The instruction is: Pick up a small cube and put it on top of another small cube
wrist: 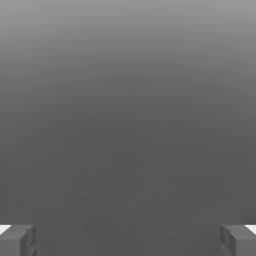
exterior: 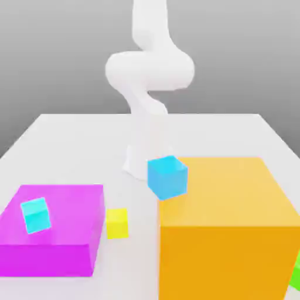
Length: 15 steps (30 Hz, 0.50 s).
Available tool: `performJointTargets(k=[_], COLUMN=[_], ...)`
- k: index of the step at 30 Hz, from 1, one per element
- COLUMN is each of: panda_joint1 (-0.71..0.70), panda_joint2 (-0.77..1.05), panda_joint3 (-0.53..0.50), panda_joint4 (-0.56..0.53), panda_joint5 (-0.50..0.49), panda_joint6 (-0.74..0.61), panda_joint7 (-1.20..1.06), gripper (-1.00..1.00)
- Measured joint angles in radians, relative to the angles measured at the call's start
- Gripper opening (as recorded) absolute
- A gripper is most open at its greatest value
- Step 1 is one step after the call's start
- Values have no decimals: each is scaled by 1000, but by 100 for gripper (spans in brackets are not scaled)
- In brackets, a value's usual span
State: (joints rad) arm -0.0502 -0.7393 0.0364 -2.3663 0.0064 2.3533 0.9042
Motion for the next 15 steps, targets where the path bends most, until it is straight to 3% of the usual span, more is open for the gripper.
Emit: performJointTargets(k=[15], panda_joint1=[-327], panda_joint2=[472], panda_joint3=[166], panda_joint4=[-475], panda_joint5=[47], panda_joint6=[403], panda_joint7=[766], gripper=[0])
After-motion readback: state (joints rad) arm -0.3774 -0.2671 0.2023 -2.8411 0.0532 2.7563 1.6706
